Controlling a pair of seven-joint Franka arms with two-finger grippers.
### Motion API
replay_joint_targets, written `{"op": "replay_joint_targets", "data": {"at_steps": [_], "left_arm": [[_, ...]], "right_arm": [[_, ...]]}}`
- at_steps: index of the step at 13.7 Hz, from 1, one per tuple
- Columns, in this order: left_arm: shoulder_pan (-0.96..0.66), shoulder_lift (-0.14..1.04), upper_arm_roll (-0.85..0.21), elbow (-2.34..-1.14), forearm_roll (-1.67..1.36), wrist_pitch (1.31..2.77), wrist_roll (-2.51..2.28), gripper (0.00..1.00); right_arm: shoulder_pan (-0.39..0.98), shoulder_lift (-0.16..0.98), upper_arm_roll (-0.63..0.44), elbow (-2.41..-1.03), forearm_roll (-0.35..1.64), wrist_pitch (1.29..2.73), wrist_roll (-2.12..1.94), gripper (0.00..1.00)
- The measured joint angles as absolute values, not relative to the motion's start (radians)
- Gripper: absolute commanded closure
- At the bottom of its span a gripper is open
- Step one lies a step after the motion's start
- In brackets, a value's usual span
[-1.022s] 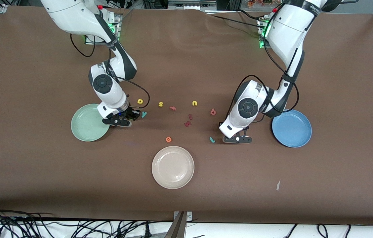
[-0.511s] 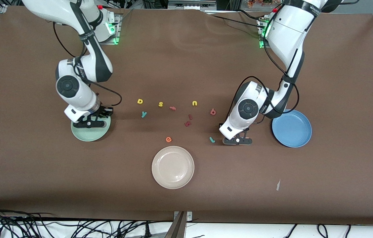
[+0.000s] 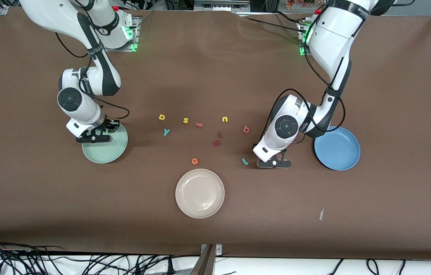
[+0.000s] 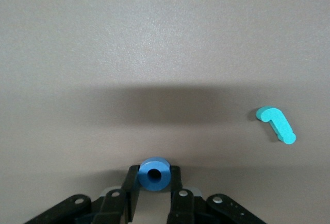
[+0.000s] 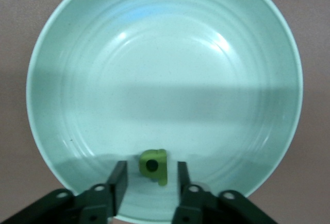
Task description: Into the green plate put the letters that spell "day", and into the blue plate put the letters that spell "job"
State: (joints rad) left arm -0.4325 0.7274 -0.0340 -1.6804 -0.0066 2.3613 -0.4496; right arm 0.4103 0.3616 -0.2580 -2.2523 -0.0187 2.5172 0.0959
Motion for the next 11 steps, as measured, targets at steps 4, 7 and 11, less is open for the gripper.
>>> {"op": "replay_joint_targets", "data": {"at_steps": [4,7,11], "left_arm": [[-0.427,0.726,-0.015,-1.656,0.017,2.295,-0.447,0.83],[-0.374,0.695,-0.001,-1.612,0.028,2.152,-0.356,0.83],[-0.273,0.583,0.001,-1.693,0.029,2.089,-0.166,0.83]], "right_arm": [[0.411,0.322,-0.205,-2.24,-0.015,2.443,0.206,0.0],[0.418,0.309,-0.075,-2.238,-0.015,2.442,0.497,0.0],[0.425,0.309,0.03,-2.238,-0.015,2.465,0.761,0.05]]}}
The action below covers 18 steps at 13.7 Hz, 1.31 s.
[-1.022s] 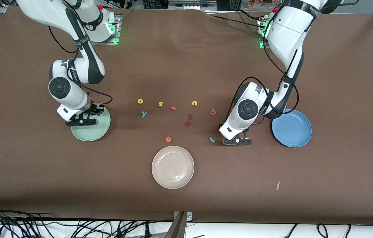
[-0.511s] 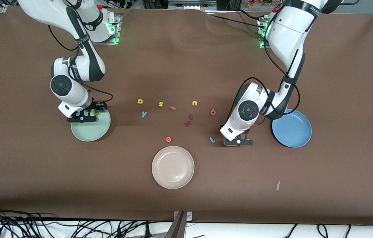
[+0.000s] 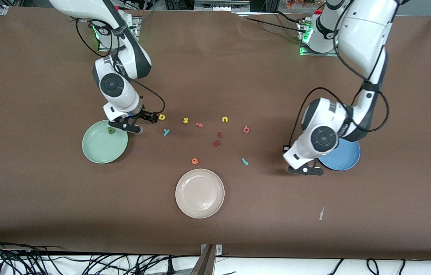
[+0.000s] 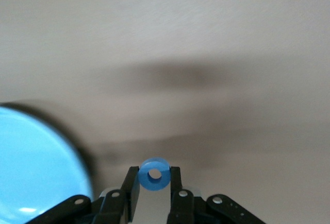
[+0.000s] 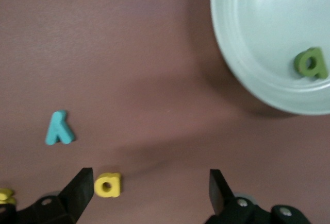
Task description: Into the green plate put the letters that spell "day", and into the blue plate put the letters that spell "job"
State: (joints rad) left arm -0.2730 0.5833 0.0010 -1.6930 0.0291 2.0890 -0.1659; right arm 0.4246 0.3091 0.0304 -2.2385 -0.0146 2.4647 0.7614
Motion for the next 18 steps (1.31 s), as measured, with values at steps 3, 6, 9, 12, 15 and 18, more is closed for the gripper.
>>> {"op": "replay_joint_targets", "data": {"at_steps": [3,6,9,12,15,18], "left_arm": [[-0.183,0.466,0.002,-1.826,0.03,2.09,0.008,0.83],[-0.112,0.394,0.002,-1.959,0.041,2.177,0.122,0.83],[-0.089,0.376,0.001,-2.104,0.13,2.371,0.133,0.73],[-0.065,0.371,0.001,-2.187,0.164,2.488,0.139,0.0],[-0.065,0.353,-0.007,-2.141,0.163,2.415,0.137,0.0],[-0.066,0.349,-0.065,-2.023,0.129,2.27,0.04,0.0]], "right_arm": [[0.427,0.321,0.069,-2.239,-0.015,2.492,0.852,0.08],[0.44,0.366,0.074,-2.241,-0.015,2.559,0.86,0.15],[0.453,0.4,0.075,-2.241,-0.015,2.581,0.862,0.22],[0.467,0.422,0.075,-2.241,-0.015,2.605,0.862,0.56],[0.47,0.424,0.075,-2.239,-0.015,2.612,0.863,0.85],[0.472,0.421,0.076,-2.235,-0.015,2.612,0.862,0.88]]}}
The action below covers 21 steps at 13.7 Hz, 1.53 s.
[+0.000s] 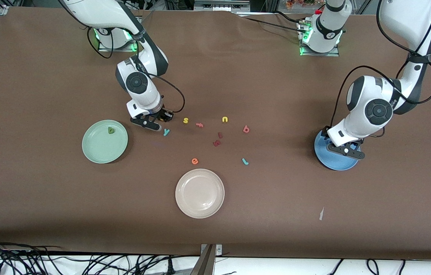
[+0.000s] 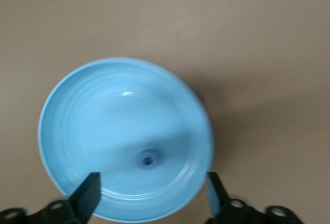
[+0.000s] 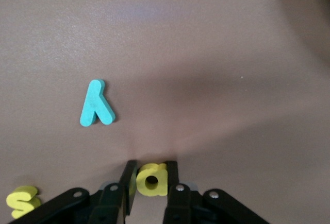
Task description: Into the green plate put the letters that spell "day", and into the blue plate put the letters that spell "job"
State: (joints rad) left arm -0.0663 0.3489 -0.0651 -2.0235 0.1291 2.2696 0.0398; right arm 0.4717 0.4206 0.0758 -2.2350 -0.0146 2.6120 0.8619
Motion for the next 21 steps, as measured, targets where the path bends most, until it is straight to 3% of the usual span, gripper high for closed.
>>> {"op": "replay_joint_targets", "data": {"at_steps": [3,10,13,17,18,19,21], "left_arm": [[-0.114,0.371,-0.151,-1.975,0.117,2.255,-0.181,0.0],[-0.376,0.499,-0.164,-1.924,0.115,2.342,-0.46,0.01],[-0.427,0.545,-0.164,-1.918,0.115,2.38,-0.484,0.04],[-0.463,0.568,-0.164,-1.901,0.115,2.397,-0.503,0.08],[-0.471,0.581,-0.164,-1.888,0.114,2.404,-0.514,0.1],[-0.481,0.6,-0.164,-1.871,0.114,2.409,-0.531,0.12],[-0.497,0.637,-0.164,-1.839,0.114,2.414,-0.549,0.21]], "right_arm": [[0.472,0.4,0.07,-2.233,-0.016,2.584,0.853,0.88],[0.47,0.265,-0.093,-2.194,-0.016,2.356,0.457,0.88],[0.465,0.263,-0.206,-2.188,-0.016,2.362,0.182,0.88],[0.442,0.304,-0.236,-2.182,-0.016,2.494,0.051,0.88],[0.439,0.326,-0.236,-2.182,-0.016,2.547,0.044,0.77],[0.435,0.353,-0.236,-2.182,-0.016,2.596,0.038,0.01],[0.429,0.393,-0.236,-2.182,-0.016,2.635,0.035,0.0]]}}
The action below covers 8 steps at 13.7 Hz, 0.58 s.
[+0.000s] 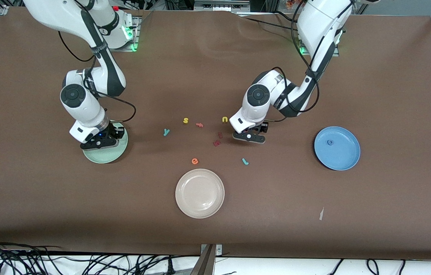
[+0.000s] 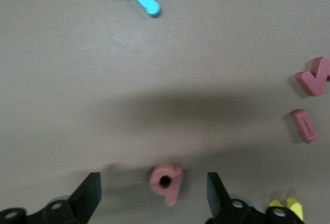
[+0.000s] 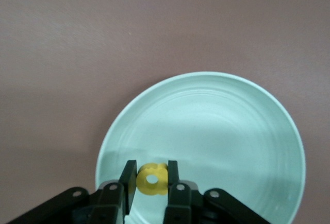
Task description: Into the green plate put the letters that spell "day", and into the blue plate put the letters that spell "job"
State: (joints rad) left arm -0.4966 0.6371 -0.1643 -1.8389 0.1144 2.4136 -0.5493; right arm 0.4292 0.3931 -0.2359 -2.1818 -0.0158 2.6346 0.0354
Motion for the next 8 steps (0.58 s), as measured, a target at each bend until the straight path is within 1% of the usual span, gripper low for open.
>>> {"op": "replay_joint_targets", "data": {"at_steps": [2,5,6,8], "left_arm": [[-0.5,0.654,-0.164,-1.824,0.114,2.415,-0.554,0.32],[-0.5,0.656,-0.162,-1.823,0.114,2.415,-0.554,0.43],[-0.5,0.656,-0.161,-1.823,0.114,2.414,-0.554,0.46],[-0.5,0.656,-0.161,-1.823,0.114,2.414,-0.554,0.55]], "right_arm": [[0.429,0.402,-0.236,-2.182,-0.016,2.631,0.034,0.0],[0.429,0.379,-0.225,-2.174,-0.014,2.563,0.074,0.01],[0.429,0.367,-0.207,-2.169,-0.014,2.533,0.133,0.01],[0.432,0.352,-0.142,-2.161,-0.014,2.495,0.314,0.01]]}}
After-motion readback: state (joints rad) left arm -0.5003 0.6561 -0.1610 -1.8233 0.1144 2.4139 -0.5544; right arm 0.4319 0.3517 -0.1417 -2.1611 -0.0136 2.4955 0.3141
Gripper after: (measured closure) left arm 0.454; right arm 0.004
